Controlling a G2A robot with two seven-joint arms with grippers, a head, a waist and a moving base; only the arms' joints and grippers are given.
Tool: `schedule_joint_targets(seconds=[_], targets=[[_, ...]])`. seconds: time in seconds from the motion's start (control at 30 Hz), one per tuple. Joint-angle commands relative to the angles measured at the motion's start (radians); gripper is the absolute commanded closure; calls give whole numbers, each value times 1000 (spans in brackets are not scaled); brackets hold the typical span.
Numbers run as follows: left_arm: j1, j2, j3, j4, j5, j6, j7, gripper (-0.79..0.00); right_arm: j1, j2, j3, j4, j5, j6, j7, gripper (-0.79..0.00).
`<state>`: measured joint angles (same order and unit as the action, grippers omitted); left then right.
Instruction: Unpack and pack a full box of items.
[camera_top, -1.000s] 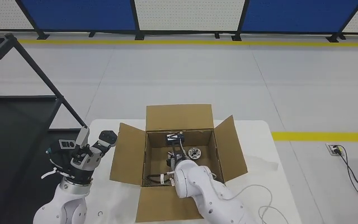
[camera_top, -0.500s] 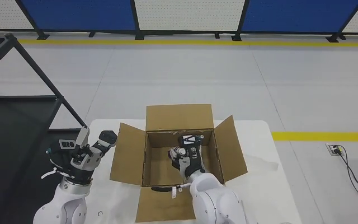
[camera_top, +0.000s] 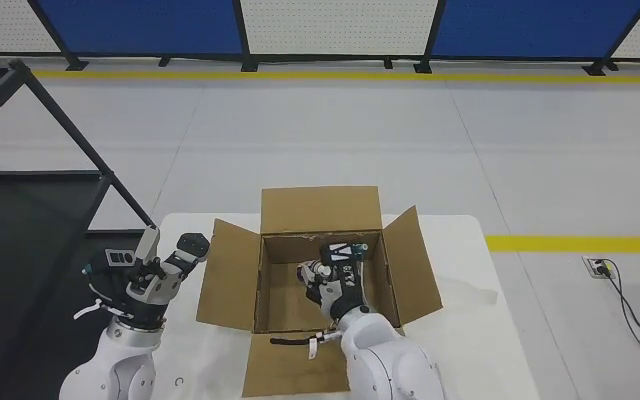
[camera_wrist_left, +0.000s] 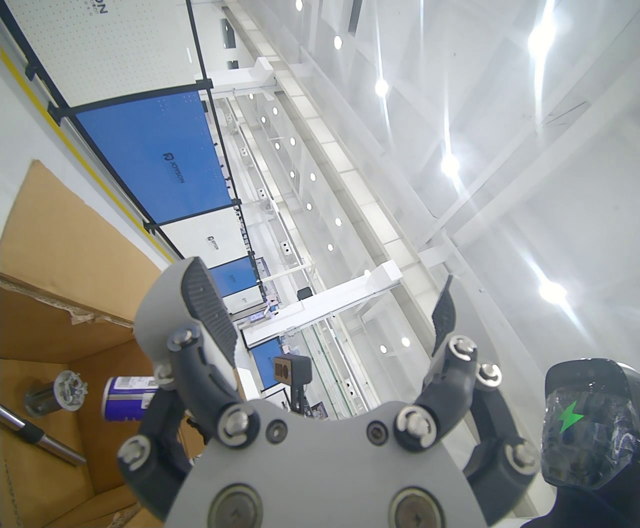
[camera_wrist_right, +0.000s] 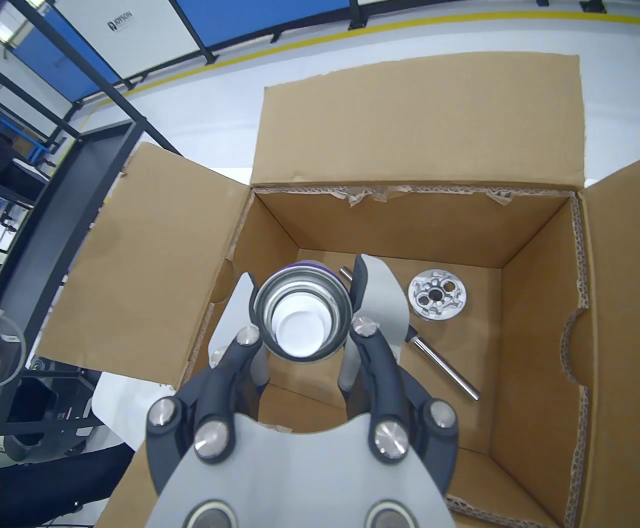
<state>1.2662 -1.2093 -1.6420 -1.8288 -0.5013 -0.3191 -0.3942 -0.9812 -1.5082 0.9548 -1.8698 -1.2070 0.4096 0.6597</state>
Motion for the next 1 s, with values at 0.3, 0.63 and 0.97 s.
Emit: schedule_joint_targets(seconds=[0.3, 0.63, 0.97], targets=[[-11, -4, 27, 3, 11, 19, 33, -785, -220, 34, 99, -389, -212, -50, 79, 0], [-50, -9, 53, 37, 12, 33, 60, -785, -463, 51, 274, -480, -219, -21, -170, 0], [-56, -10, 58, 39, 14, 36, 65, -785, -674, 55, 471, -480, -3, -49, -498, 0]])
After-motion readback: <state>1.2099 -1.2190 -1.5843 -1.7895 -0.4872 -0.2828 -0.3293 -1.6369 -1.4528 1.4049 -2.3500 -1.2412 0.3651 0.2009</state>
